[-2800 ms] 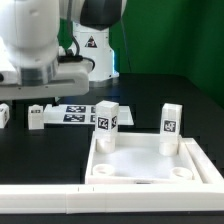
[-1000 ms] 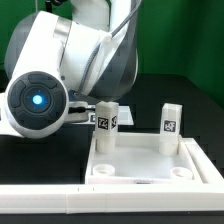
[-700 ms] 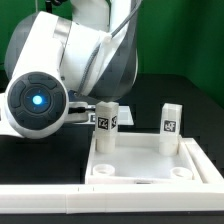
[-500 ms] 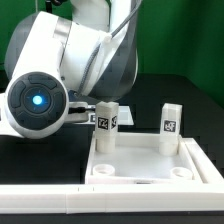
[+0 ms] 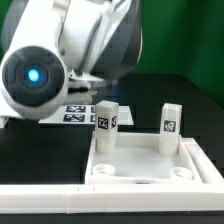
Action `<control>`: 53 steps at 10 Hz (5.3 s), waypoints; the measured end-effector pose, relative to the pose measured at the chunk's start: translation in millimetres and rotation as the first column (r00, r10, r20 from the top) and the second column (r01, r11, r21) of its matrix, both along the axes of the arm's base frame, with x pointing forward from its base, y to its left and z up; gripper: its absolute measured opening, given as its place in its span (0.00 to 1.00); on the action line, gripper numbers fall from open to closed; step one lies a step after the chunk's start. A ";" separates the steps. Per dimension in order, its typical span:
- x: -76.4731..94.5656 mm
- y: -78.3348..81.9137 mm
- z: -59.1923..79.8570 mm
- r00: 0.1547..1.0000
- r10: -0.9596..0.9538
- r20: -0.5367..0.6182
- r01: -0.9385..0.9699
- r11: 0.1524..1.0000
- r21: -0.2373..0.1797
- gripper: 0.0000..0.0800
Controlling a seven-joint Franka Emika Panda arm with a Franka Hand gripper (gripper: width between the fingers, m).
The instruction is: Assemble square table
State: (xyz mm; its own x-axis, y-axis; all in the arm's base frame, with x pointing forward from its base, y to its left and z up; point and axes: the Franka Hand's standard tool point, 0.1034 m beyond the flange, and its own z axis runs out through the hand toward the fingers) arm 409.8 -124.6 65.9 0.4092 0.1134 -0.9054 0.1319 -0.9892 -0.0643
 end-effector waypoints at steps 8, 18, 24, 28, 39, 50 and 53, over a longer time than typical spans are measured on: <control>48.0 1.6 52.0 0.961 -0.092 0.261 0.063 0.991 0.119 0.36; 126.5 1.3 68.5 0.511 -0.062 0.857 -0.089 0.988 0.124 0.36; 197.7 55.9 78.4 0.335 -0.150 0.930 0.080 0.988 0.131 0.36; 215.9 67.9 79.3 0.288 -0.153 0.945 0.110 0.986 0.126 0.36; 214.2 184.6 50.5 0.053 -0.159 0.986 0.161 0.976 0.149 0.36; 222.5 228.5 41.1 0.040 -0.164 0.986 0.145 0.977 0.157 0.36; 221.5 228.3 35.2 0.039 -0.160 0.986 0.144 0.978 0.153 0.36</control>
Offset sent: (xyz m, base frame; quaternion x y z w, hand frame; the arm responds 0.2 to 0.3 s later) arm 0.0000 0.0000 0.0000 0.0000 0.0000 0.0000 1.0000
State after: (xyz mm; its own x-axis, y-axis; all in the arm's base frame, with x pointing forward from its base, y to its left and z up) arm 631.2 103.7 101.1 0.9273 -0.0775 0.3661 -0.0735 -0.9970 -0.0249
